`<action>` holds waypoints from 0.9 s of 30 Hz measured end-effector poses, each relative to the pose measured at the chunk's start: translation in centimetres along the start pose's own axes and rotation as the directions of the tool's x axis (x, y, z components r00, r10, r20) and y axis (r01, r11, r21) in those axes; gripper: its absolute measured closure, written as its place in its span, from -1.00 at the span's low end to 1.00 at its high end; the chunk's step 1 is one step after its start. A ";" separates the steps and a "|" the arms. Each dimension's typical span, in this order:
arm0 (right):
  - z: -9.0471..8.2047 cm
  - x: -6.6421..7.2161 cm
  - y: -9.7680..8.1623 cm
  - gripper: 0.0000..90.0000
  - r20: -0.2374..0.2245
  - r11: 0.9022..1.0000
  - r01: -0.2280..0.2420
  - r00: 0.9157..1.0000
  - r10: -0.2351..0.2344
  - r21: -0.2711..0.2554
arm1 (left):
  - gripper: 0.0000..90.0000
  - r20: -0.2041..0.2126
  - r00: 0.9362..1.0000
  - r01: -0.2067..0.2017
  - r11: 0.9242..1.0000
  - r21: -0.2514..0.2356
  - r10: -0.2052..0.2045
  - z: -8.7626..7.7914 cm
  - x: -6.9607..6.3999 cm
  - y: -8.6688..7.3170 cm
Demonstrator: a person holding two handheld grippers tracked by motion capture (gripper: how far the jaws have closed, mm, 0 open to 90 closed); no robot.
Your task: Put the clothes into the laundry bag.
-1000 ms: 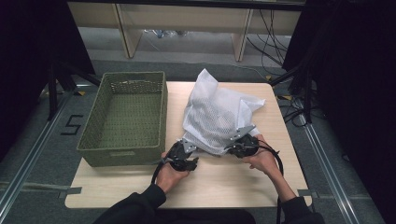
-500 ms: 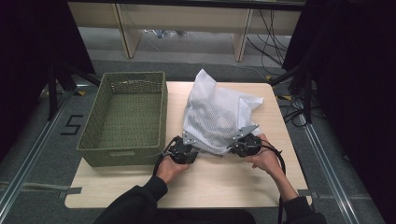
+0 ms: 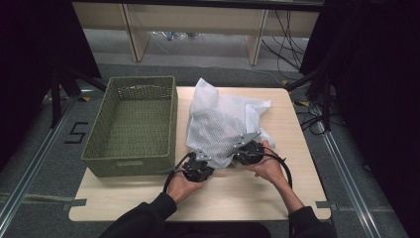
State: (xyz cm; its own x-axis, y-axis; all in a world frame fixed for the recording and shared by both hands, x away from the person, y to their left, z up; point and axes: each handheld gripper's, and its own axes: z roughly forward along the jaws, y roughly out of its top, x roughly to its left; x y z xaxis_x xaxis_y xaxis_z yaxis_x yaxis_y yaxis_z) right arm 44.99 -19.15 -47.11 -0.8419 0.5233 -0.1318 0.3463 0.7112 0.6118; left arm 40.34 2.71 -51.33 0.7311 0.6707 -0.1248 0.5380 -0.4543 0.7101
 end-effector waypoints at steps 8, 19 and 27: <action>0.7 0.2 1.0 1.00 0.032 1.000 -0.020 0.999 0.020 -0.007 | 1.00 0.041 0.999 -0.006 1.000 0.013 0.005 -1.0 0.0 -0.5; 2.8 0.1 2.9 1.00 0.035 0.999 -0.041 0.998 0.042 -0.032 | 1.00 0.111 0.991 0.076 0.996 0.039 -0.080 -2.3 -1.4 -1.9; 4.8 -1.1 4.6 1.00 0.078 0.995 -0.077 0.994 0.081 -0.058 | 1.00 0.125 0.990 0.063 0.997 0.037 -0.067 -3.7 -2.2 -2.9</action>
State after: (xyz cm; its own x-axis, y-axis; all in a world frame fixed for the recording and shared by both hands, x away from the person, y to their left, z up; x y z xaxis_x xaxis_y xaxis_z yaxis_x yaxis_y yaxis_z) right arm 49.47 -14.19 -47.90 -0.7759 0.6146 -0.1423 0.3853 0.6403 0.6644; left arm 35.59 4.70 -50.60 0.7402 0.6213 -0.2573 0.5977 -0.4326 0.6749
